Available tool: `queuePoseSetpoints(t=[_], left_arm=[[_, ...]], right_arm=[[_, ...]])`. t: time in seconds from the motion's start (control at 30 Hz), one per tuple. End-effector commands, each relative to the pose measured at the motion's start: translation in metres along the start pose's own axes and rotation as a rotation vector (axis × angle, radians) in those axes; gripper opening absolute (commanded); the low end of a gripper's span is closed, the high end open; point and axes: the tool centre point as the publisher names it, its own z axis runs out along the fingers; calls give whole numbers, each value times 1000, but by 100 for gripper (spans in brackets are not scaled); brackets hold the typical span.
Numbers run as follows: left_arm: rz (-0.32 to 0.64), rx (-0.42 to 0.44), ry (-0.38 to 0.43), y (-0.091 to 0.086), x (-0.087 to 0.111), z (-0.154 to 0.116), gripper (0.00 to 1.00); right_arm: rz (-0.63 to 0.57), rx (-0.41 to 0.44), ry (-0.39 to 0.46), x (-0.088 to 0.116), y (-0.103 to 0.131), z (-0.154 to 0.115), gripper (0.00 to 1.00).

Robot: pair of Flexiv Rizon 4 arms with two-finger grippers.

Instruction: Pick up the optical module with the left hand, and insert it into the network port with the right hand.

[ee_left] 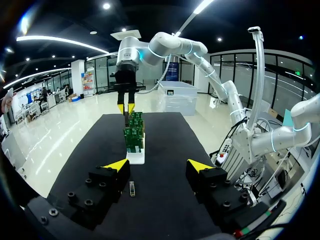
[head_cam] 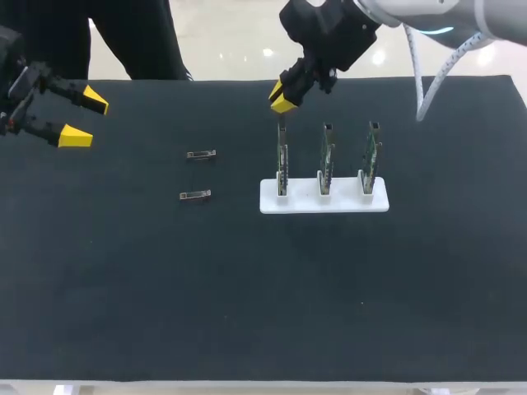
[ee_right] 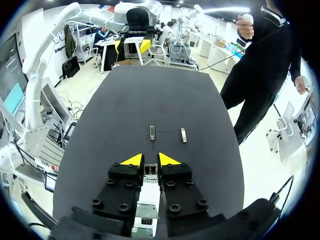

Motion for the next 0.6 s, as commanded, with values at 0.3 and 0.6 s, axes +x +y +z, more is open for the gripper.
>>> queuePoseSetpoints(t=[0.3,0.6], left_arm=[[-1,2,3,1,0,0,100],[-1,2,3,1,0,0,100]], right_arm=[[12,-22,12,-1,2,-2,0],[16,-43,6,1,1,-5,0]])
